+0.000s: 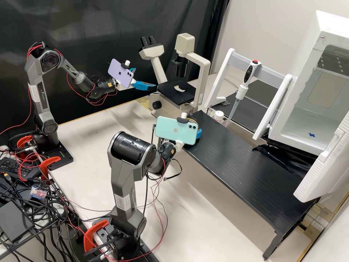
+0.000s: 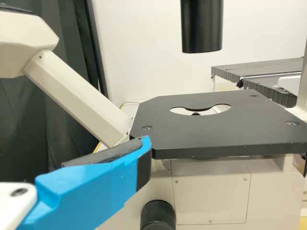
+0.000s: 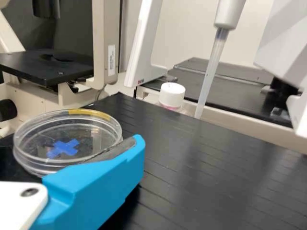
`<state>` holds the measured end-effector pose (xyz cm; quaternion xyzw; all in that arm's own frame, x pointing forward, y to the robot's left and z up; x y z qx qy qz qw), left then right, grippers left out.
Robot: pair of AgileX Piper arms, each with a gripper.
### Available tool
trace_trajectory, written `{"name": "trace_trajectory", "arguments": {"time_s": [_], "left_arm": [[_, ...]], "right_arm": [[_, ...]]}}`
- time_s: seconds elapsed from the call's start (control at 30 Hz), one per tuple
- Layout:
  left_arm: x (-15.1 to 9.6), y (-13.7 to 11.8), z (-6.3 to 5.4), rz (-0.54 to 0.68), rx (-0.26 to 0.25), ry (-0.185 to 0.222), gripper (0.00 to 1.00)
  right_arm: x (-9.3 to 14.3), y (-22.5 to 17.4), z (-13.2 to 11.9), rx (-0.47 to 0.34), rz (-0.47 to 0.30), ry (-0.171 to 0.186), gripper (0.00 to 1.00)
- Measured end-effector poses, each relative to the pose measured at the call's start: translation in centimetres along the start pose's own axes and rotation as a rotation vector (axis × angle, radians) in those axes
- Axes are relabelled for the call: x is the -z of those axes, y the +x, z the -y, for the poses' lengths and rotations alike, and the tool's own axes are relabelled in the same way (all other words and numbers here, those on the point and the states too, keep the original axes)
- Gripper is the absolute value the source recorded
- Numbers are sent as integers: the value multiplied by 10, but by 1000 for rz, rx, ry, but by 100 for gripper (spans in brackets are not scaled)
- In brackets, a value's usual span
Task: Move the petri dish to the bench
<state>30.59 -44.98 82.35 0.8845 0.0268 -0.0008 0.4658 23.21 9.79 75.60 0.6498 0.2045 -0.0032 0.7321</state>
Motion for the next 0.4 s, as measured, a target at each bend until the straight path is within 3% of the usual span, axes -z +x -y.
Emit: {"name": "trace_trajectory", "arguments": {"time_s": [0.1, 0.17, 0.27, 0.4], "left_arm": [[0, 0, 0, 0, 0, 0, 100], [0, 0, 0, 0, 0, 0, 100], [0, 0, 0, 0, 0, 0, 100], [0, 0, 0, 0, 0, 0, 100]], "right_arm": [[2, -13, -9, -75, -53, -7, 100], [6, -24, -17, -151, -97, 9, 100], [12, -43, -34, -302, -124, 62, 100], [12, -55, -43, -383, -139, 129, 100]]}}
